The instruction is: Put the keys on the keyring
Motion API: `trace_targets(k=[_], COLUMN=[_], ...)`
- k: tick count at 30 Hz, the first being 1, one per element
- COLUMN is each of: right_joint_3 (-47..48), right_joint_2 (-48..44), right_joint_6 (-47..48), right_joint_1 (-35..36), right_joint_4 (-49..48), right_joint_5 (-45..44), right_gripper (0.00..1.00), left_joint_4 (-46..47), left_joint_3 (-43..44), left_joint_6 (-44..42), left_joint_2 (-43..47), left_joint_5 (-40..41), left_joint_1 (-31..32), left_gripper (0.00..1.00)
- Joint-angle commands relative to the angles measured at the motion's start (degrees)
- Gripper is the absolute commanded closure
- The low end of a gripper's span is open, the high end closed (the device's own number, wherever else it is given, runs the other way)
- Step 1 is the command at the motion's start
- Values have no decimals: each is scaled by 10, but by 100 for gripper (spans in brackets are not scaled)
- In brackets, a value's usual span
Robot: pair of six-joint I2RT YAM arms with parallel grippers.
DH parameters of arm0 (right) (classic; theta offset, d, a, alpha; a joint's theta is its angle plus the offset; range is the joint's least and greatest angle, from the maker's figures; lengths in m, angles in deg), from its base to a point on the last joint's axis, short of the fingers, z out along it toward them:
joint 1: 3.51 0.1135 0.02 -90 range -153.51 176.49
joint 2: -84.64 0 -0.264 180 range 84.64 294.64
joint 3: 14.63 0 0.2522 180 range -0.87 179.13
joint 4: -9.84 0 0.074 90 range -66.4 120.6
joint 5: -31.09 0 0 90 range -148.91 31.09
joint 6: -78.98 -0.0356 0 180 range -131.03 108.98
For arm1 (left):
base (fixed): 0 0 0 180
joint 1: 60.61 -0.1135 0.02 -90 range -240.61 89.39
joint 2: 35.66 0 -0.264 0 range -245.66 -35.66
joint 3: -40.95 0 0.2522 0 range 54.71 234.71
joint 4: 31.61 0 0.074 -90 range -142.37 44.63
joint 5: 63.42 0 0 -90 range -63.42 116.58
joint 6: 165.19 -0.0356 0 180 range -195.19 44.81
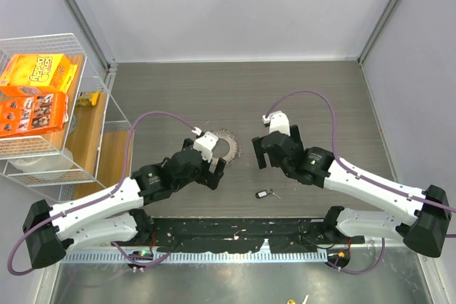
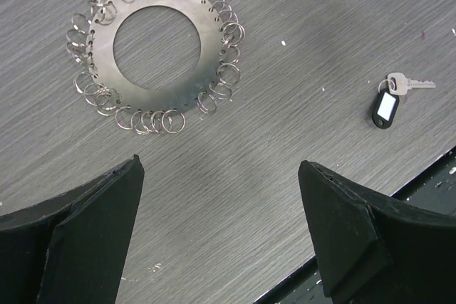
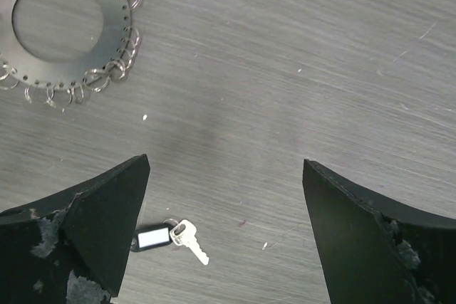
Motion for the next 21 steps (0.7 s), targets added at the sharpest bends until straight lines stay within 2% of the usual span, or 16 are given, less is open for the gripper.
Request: trace_targets(k=[1,7,10,13,15,18,21], right_joint_3=[-20,-87,-93,-95,-92,-77,-60], right_joint_2=[-32,-65,-49,-21,-1,42,77], right_joint_6=[5,39,48,57,71,95,117], right_joint_1=[3,3,16,50,70,91,104], right_joint_4=[-43,-126,-141,-167,-184,-203,-213], right_joint_5=[53,153,164,161,153,135,113], right_gripper=[5,0,0,5,8,14,24], left_joint_4=[0,-4,-11,-13,-10,14,31], left_joint_3=[10,0,-7,-20,-37,-69,-94], left_joint_6=[37,58,68,70,75,84,92], left_joint_2=[-18,-33,-27,-13,3,40,69], left_joint_5=[28,49,62,76,62,-6,-39], left_joint_1=[1,1,0,-9,-39,-112,-159], left_gripper=[2,3,4,5,7,15,16])
